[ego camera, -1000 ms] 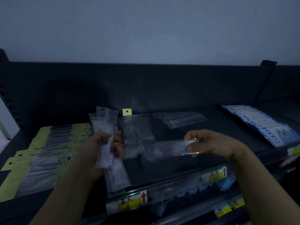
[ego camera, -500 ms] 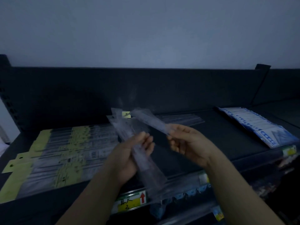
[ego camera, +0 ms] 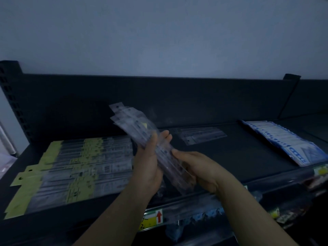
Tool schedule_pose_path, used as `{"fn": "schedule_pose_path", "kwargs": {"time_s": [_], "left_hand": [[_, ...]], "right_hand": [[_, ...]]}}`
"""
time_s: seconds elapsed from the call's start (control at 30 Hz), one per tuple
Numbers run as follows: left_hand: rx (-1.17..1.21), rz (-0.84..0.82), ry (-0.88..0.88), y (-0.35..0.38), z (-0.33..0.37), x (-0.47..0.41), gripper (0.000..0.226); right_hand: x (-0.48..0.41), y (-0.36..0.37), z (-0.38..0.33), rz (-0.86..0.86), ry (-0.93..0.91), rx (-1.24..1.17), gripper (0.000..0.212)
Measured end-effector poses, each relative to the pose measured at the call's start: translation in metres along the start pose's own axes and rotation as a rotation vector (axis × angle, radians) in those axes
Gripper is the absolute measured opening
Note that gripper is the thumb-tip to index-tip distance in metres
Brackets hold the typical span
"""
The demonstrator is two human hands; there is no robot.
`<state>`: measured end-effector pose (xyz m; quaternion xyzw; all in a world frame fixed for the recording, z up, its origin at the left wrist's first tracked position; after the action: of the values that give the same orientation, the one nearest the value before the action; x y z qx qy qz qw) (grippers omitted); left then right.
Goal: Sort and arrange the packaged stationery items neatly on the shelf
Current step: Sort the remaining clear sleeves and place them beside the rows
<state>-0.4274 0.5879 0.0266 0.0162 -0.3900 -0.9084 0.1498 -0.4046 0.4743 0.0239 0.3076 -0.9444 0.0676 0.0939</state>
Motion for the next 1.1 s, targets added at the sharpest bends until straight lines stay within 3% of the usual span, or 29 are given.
{"fn": "schedule_pose_path", "kwargs": {"time_s": [0.1,0.2,0.3,0.4,0.47,0.53,0.63,0.73,0.9,1.03,1.1], "left_hand": [[-0.014,-0.021,0.057,0.006,0.004,0.000,0.043],[-0.009,-0.024,0.116,0.009,0.011,0.001,0.032],[-0.121,-0.092,0.122,0.013,0.013,0.004,0.046],[-0.134,-0.124,0.123,0.003,0.027,0.000,0.056],[-0.163,-0.045,0.197,-0.017,0.048,-0.005,0.068],[-0.374,0.081,0.257,-0.038,0.065,-0.005,0.083],[-0.873,0.066,0.188,-0.040,0.053,-0.004,0.094],[-1.221,-0.043,0.100,-0.036,0.022,-0.006,0.085],[-1.570,-0.102,0.164,-0.028,0.007,-0.011,0.054],[-1.675,-0.131,0.191,-0.019,-0.001,-0.012,0.032],[-1.667,-0.121,0.202,-0.014,0.003,-0.011,0.031]], "right_hand": [[0.001,0.002,0.004,-0.054,0.028,-0.018,0.048],[0.004,0.008,0.004,-0.151,0.030,-0.093,0.033],[0.005,-0.005,-0.003,-0.150,-0.063,-0.113,0.024],[0.006,-0.036,-0.015,-0.044,-0.176,0.130,0.020],[0.007,-0.061,-0.022,0.042,-0.245,0.357,0.016],[0.006,-0.082,-0.028,0.113,-0.315,0.542,0.010],[-0.001,-0.100,-0.023,0.159,-0.323,0.703,0.011],[-0.008,-0.098,-0.001,0.145,-0.291,0.752,0.020],[-0.005,-0.121,0.022,0.327,-0.286,0.564,0.040],[-0.009,-0.100,0.024,0.214,-0.322,0.498,0.026],[-0.009,-0.098,0.024,0.183,-0.307,0.464,0.018]]}}
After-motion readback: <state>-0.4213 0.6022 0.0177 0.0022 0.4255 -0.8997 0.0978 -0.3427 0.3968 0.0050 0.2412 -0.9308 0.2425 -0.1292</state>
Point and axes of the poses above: each hand's wrist, its own x-axis away from the middle knuckle, its own y-axis out of the palm, z = x × y, the point moved 8 cm from there along -x, towards the middle knuckle, and after that the axes turned 3 degrees about -y, right-handed, at the moved point
